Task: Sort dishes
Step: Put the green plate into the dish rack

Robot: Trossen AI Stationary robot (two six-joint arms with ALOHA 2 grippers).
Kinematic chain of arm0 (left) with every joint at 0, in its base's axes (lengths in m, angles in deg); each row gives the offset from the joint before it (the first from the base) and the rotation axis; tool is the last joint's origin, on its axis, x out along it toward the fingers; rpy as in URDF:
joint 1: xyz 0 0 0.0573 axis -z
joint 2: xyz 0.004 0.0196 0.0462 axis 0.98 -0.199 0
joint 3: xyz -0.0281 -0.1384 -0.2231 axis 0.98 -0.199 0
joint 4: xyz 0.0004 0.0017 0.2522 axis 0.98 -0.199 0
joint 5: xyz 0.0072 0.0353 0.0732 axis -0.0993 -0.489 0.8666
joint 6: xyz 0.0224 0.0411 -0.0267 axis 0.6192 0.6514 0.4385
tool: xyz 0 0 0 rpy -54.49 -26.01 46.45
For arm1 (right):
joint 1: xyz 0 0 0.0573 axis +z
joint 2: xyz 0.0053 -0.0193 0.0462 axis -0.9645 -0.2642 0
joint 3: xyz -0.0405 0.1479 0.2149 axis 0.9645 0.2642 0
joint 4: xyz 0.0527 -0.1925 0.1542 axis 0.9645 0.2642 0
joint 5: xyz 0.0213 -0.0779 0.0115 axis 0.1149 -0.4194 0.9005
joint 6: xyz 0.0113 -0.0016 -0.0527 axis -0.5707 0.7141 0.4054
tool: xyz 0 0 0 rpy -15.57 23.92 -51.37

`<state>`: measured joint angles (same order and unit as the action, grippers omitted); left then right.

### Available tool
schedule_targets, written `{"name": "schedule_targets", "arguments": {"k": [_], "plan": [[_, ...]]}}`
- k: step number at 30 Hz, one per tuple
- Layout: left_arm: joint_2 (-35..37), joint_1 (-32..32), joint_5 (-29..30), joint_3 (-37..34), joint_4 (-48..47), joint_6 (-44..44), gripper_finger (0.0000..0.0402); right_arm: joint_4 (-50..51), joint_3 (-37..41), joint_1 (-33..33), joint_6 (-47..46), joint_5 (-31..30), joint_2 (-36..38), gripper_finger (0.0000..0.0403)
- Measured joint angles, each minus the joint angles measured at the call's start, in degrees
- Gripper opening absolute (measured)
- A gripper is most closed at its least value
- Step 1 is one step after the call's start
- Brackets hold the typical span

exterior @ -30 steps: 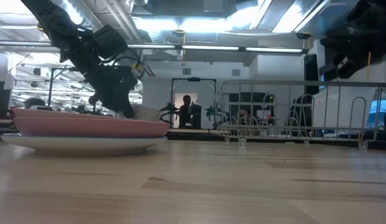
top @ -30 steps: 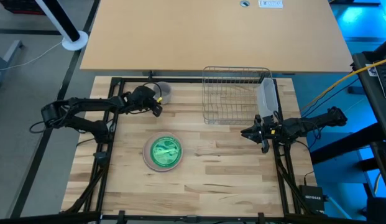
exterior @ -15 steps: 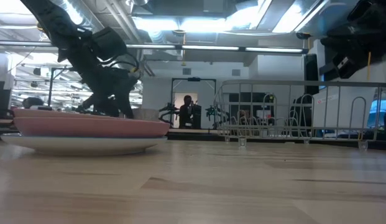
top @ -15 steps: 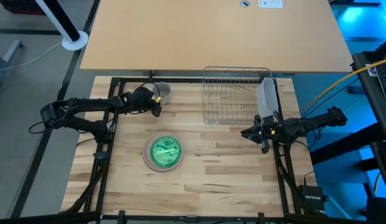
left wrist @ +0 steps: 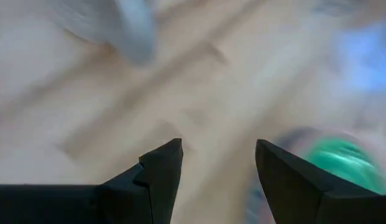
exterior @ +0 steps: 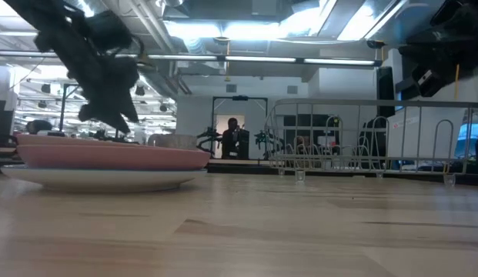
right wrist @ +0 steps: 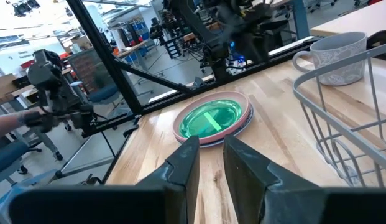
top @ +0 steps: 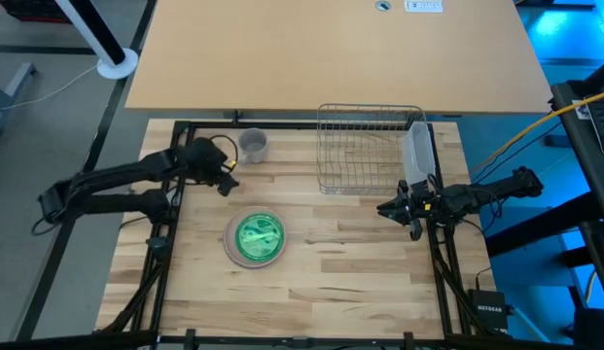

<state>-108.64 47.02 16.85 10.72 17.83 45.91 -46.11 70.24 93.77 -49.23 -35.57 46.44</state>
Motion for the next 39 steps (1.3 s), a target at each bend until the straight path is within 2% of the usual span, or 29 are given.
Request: {"name": "schedule_targets", "arguments": {"k": [5, 11, 14, 16, 21, 23, 28, 33, 39], "plan": [[4.48, 5.71, -13.24, 0.0, -4.2, -10.44, 0.0195, 0.0, -0.01, 0.0, -0.5, 0.03, 0.0, 0.0078], [4.42, 21.2, -14.92, 0.0, -0.74, -22.41, 0.0195, -0.07, -0.01, 0.0, -2.05, 0.03, 0.0, 0.0078], [3.72, 29.21, -12.54, 0.0, 4.41, -27.09, 0.0195, -0.04, 0.01, 0.0, -4.27, 0.01, 0.0, 0.0078], [3.14, 33.99, -8.65, 0.0, 7.99, -27.98, 0.0195, -0.07, 0.0, 0.0, -4.47, -0.01, 0.0, 0.0078], [-0.2, 43.82, 5.25, 0.0, 12.61, -23.5, 0.0195, -0.07, -0.01, 0.0, -4.5, -0.04, -0.02, 0.0078], [-2.79, 46.71, 8.2, 0.0, 13.83, -22.19, 0.0195, -0.07, 0.0, 0.0, -4.51, -0.05, -0.01, 0.0078], [-11.74, 51.8, 8.6, 0.0, 19.46, -20.23, 0.0195, -0.65, 0.0, 0.0, -4.5, -2.69, 0.0, 0.0078], [-20.11, 54.41, 7.85, 0.03, 24.93, -14.37, 0.0195, -0.56, 0.0, 0.0, -4.5, -4.6, -0.01, 0.0078], [-25.52, 54.59, 8.54, 3.37, 21.33, -5.55, 0.0195, -0.55, -0.01, 0.0, -4.5, -4.63, 0.0, 0.0078]]}}
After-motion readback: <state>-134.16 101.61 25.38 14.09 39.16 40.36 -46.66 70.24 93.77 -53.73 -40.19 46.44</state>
